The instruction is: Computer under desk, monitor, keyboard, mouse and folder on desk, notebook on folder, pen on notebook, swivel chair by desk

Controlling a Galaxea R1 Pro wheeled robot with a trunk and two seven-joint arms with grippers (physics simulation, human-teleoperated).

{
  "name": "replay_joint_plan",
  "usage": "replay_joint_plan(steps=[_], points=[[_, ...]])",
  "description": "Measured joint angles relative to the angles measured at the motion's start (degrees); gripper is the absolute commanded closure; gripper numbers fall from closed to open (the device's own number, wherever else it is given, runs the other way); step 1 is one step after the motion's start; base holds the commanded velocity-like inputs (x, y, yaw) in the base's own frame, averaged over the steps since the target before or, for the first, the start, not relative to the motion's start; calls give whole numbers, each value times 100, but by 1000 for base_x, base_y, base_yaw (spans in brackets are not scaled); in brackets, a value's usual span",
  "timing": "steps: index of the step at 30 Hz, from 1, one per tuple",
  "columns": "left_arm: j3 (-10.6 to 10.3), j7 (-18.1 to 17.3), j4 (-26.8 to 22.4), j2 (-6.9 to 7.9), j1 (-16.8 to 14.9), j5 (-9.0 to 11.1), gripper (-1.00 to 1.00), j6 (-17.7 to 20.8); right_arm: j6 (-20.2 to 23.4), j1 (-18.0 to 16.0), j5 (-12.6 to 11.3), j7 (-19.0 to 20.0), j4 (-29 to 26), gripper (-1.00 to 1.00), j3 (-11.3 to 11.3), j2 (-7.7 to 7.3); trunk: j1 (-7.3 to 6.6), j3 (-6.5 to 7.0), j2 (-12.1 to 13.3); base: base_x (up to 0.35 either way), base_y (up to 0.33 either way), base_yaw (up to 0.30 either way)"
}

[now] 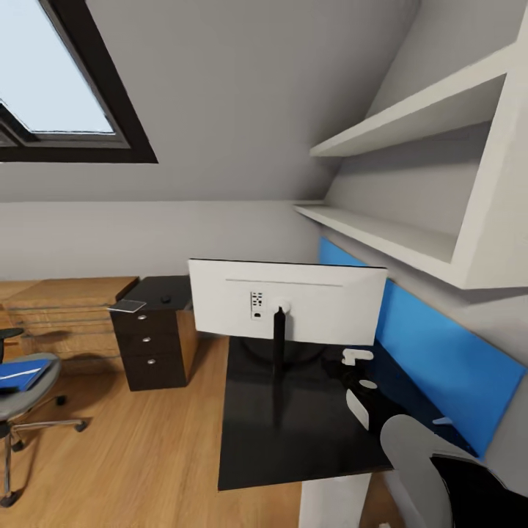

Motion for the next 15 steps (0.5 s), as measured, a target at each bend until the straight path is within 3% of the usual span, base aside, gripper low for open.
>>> replay_joint_plan(steps=[9, 15], points=[[0, -3, 0, -10, 0, -4, -100, 6, 8, 1, -6, 1, 1, -100, 8, 25, 0, 0, 0, -224, 265, 0], [0, -3, -14, -14, 0, -19, -100, 6, -110, 6, -1, -6, 9, -100, -3, 126, -2, 0, -1, -28, 23, 188]])
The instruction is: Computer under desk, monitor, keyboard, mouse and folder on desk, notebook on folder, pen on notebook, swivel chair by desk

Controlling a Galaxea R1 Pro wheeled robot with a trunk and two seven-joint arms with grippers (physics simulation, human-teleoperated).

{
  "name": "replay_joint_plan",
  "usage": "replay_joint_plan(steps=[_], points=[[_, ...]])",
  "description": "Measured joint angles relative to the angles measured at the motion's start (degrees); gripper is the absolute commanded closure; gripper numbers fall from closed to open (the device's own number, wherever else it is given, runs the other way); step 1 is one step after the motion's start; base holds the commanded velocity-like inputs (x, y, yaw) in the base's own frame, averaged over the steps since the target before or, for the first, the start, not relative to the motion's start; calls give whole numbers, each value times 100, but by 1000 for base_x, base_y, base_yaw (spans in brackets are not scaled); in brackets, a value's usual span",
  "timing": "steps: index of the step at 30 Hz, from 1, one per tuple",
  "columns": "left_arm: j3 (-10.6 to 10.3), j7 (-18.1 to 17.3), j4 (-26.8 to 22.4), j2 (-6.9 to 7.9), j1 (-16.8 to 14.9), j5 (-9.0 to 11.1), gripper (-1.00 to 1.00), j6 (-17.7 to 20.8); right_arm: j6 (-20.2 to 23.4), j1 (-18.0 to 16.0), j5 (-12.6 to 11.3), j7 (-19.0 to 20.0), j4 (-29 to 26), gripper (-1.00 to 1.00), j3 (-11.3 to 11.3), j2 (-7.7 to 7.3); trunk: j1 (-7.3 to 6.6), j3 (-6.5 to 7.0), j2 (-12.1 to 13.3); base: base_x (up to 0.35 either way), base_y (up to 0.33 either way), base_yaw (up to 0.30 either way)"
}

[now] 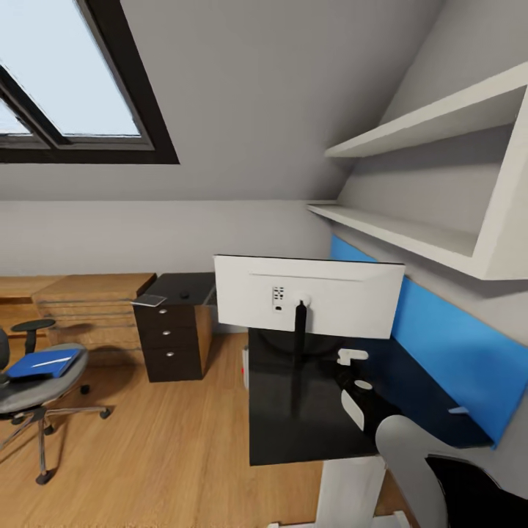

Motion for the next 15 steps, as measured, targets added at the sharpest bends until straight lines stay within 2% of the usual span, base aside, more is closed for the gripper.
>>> replay_joint_plan(steps=[11, 15], points=[[0, 1, -27, -6, 0, 0, -100, -3, -128, 2, 33, 0, 137, -100, 7, 24, 0, 0, 0, -3, 3, 261], [0, 1, -28, -13, 0, -1, -100, -4, -132, 2, 64, 0, 148, -100, 10, 29, -88, 71, 159, 0, 0, 208]])
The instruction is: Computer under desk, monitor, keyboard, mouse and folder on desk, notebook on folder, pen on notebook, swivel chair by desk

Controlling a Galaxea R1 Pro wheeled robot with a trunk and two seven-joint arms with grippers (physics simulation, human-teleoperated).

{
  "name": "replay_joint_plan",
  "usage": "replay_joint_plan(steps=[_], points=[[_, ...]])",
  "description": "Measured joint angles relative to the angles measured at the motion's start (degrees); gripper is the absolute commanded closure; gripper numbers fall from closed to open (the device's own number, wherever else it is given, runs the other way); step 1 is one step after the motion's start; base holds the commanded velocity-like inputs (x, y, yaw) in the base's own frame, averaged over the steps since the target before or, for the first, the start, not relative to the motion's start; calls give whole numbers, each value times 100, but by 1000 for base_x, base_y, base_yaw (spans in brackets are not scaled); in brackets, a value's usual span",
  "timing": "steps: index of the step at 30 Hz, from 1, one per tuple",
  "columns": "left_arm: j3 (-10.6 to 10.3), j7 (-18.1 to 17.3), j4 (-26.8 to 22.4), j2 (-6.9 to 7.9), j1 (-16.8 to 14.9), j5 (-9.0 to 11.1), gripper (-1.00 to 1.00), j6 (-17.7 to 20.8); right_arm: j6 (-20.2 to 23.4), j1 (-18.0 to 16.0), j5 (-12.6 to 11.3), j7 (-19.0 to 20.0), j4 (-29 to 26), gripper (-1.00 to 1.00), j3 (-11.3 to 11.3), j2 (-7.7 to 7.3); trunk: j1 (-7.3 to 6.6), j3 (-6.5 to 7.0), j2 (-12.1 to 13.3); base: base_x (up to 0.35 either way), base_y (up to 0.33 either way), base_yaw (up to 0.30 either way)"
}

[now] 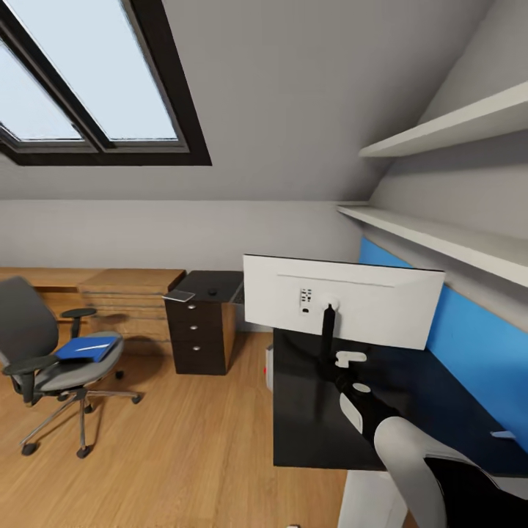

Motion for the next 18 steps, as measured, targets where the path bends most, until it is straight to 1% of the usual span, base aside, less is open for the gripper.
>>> replay_joint_plan(steps=[4, 12, 18], points=[[0, 0, 0, -1, 0, 0, -100, 0, 1, 0, 2, 0, 6, -100, -1, 1, -88, 72, 161, 0, 0, 90], [0, 1, 1, -2, 0, 0, -100, -1, 4, 0, 2, 7, 10, -100, 2, 2, -264, 216, 482, 0, 0, 10], [0, 0, 1, -2, 0, 0, -100, -1, 2, 0, 7, 8, 10, -100, 1, 34, -396, 324, 723, 0, 0, 1]])
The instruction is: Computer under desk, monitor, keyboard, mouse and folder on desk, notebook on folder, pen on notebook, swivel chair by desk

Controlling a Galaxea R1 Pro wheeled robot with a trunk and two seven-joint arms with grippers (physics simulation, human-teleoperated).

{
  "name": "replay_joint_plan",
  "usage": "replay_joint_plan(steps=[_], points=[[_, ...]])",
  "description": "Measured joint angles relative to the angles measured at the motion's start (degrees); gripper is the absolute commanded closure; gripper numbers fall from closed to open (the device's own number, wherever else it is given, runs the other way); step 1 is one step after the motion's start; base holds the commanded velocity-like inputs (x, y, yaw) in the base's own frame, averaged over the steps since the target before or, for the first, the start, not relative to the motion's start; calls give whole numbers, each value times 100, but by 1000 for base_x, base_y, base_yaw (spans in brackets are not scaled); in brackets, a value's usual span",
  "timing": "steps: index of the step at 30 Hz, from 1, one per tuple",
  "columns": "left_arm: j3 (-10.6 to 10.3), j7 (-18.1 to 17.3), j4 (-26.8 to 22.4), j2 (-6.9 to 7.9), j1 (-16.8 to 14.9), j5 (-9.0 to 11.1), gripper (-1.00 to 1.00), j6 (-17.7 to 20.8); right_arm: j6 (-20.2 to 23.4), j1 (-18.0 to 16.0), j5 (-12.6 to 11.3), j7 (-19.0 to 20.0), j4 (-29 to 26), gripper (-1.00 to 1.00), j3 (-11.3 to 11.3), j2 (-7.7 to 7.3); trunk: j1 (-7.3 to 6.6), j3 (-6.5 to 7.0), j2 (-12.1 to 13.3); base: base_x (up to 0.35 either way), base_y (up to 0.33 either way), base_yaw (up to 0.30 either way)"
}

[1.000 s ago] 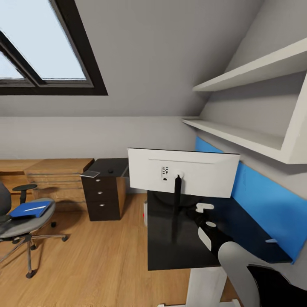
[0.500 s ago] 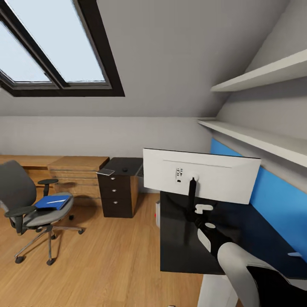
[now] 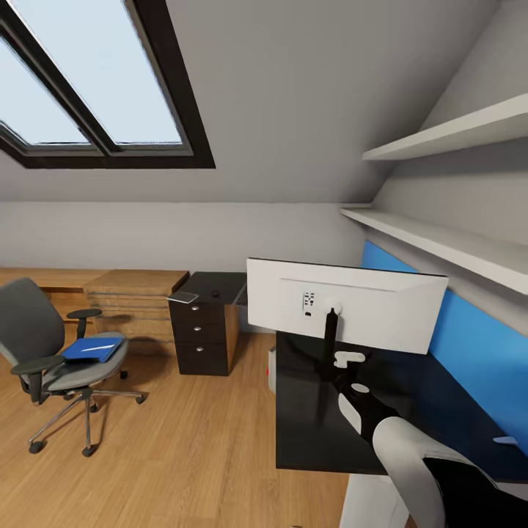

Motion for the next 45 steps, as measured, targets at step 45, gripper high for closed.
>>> replay_joint_plan(steps=[45], points=[[-7, -32, -2, -9, 0, -1, -100, -1, 2, 1, 1, 0, -1, -100, 2, 3, -69, 55, 122, 20, 181, 0]])
